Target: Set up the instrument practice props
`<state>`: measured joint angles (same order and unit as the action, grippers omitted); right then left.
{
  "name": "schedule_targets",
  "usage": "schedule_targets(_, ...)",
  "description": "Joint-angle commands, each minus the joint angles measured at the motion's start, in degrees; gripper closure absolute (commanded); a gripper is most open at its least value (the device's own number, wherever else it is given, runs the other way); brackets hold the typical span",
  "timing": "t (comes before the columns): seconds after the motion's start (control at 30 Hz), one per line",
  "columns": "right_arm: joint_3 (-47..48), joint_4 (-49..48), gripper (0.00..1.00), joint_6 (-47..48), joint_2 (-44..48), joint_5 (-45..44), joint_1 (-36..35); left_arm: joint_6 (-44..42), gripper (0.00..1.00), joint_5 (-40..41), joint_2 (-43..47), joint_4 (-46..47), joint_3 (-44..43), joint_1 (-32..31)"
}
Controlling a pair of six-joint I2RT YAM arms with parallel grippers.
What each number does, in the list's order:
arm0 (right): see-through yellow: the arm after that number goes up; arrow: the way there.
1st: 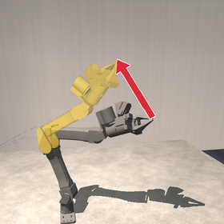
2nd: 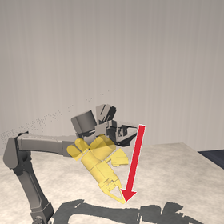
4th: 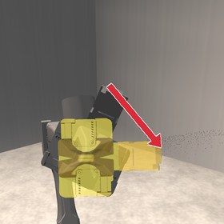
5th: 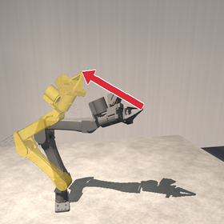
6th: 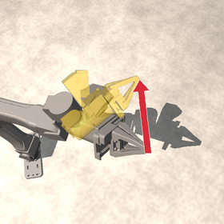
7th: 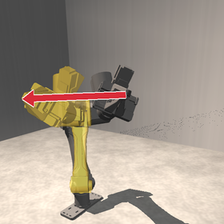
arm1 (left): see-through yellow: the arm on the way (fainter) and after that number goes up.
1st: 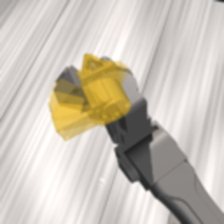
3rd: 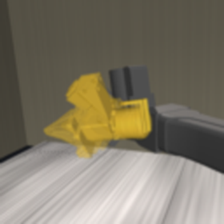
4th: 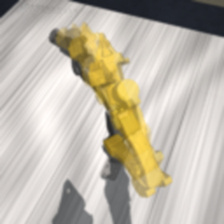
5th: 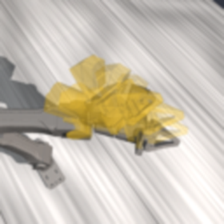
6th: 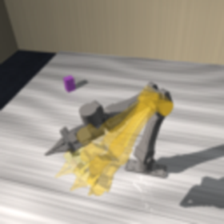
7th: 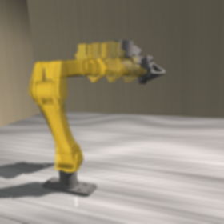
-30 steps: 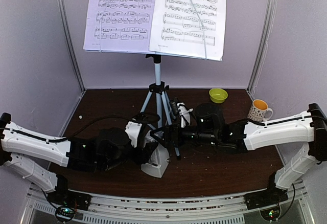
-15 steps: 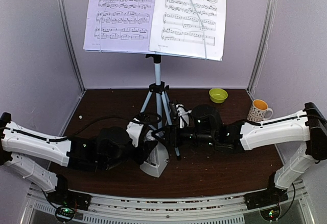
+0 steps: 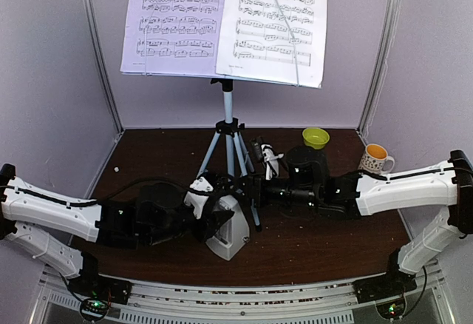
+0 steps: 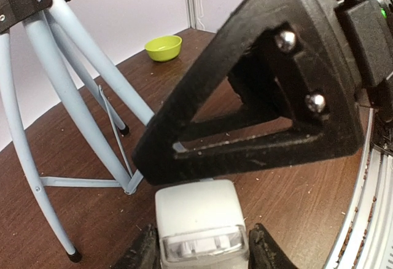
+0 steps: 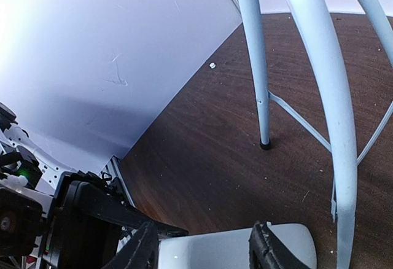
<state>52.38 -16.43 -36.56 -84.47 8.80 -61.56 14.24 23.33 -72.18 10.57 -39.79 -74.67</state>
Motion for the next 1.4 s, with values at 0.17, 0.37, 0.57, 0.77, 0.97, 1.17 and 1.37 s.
schedule_targets(0.17,-4.0,-1.3,0.56,-0.7,-1.9,0.7,0.3,-4.4,0.73,-2.0,1.5,5.4,0.5,0.1)
schedule_targets(0.37,-6.2,-4.3,0.59,-1.2,-4.8,1.7,0.4,-3.5,0.74,-2.1,1.4,6.3,0.9,0.1)
schedule_targets(0.57,-7.9,-5.0,0.61,-0.5,-8.2,1.0,0.3,-4.1,0.73,-2.1,4.3,9.8,3.8,0.1)
schedule_targets(0.77,-10.0,-6.3,0.62,0.0,-10.0,0.2,0.4,-5.3,0.72,-3.9,6.0,12.6,6.6,0.1)
schedule_targets(0.97,-11.0,-5.6,0.62,0.5,-9.4,-0.1,0.4,-6.1,0.72,-4.4,5.9,14.1,7.8,0.2)
schedule_targets(1.17,-9.1,-4.2,0.59,0.3,-5.4,2.6,0.2,-6.0,0.72,-5.3,2.9,15.3,7.8,0.1)
schedule_targets(1.37,-7.5,-4.4,0.44,-2.4,-1.6,7.3,0.0,-5.9,0.73,-4.8,0.4,14.4,5.8,0.1)
